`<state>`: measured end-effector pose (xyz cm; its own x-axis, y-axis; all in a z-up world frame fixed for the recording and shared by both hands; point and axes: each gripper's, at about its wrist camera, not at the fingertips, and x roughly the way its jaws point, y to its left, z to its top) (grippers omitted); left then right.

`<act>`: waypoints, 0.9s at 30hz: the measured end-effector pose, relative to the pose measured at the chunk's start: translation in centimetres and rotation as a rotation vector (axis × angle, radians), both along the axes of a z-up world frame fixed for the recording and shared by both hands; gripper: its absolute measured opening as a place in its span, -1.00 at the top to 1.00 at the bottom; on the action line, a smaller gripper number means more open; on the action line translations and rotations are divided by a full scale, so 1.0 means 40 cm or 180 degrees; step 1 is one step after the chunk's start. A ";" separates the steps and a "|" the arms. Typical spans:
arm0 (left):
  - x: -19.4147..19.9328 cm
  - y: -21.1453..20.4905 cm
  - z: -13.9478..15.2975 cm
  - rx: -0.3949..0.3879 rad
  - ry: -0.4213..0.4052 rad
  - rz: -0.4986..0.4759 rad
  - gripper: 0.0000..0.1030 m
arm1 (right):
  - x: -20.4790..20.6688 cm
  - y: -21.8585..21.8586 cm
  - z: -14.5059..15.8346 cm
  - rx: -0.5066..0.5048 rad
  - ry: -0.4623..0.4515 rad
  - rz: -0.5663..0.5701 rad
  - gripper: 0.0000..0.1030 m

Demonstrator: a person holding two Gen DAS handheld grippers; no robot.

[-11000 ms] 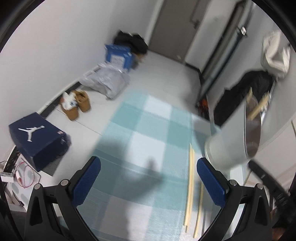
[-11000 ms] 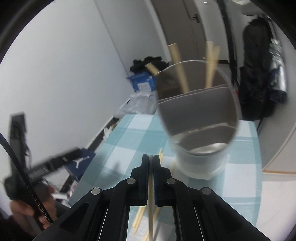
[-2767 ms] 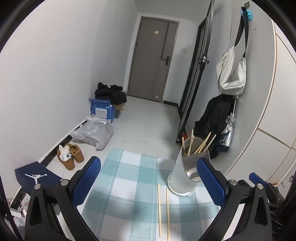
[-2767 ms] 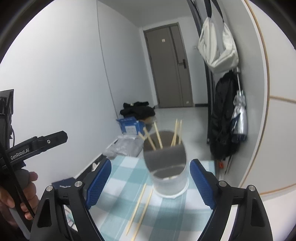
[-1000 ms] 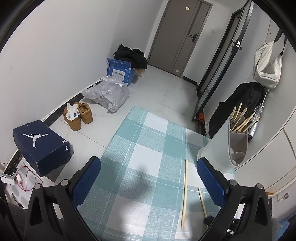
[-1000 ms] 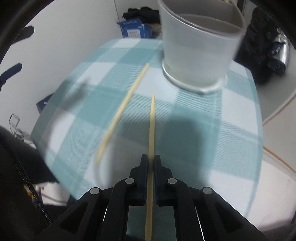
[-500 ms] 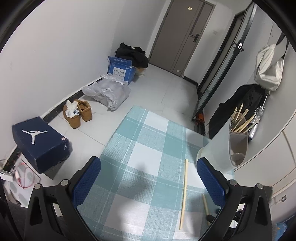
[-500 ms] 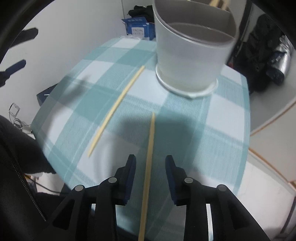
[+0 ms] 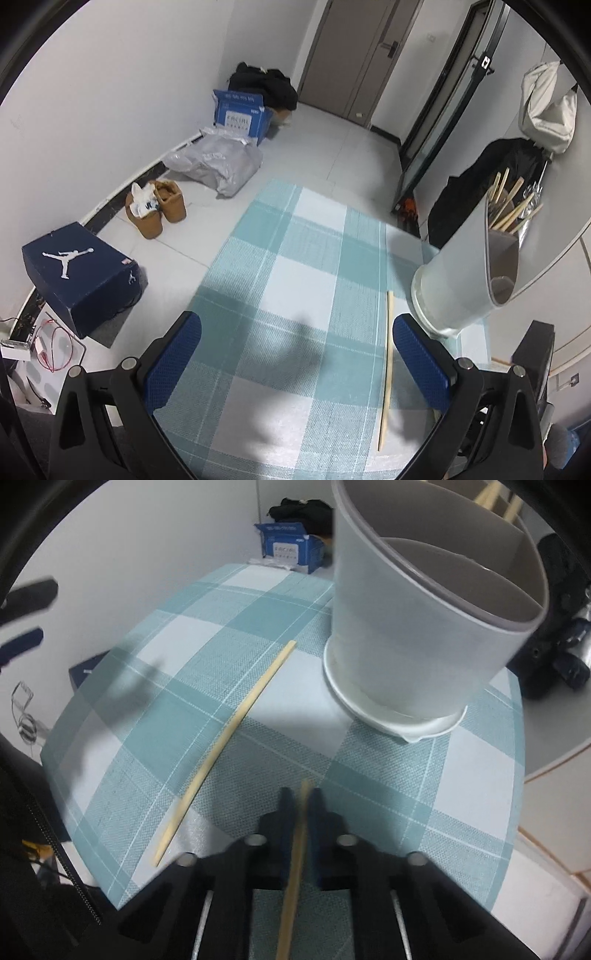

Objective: Organize utensils
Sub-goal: 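Close the left tool on the last chopstick while the right tool lifts its chopstick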

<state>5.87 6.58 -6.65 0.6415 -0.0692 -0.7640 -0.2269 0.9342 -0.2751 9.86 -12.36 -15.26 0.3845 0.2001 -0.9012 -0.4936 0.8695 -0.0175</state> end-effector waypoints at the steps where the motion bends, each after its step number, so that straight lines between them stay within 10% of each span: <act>1: -0.001 -0.003 -0.002 -0.0002 0.0022 -0.0023 -0.98 | -0.001 -0.006 0.001 0.0077 0.0008 -0.0032 0.92; 27: 0.083 -0.250 -0.098 0.0574 0.0641 -0.0758 -0.87 | 0.012 -0.265 0.181 0.1737 -0.0463 -0.0955 0.92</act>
<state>9.18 -3.43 -10.56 0.4588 -0.0511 -0.8870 -0.0301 0.9969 -0.0730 10.33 -22.96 -8.03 0.6058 0.4801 -0.6344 -0.2533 0.8723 0.4183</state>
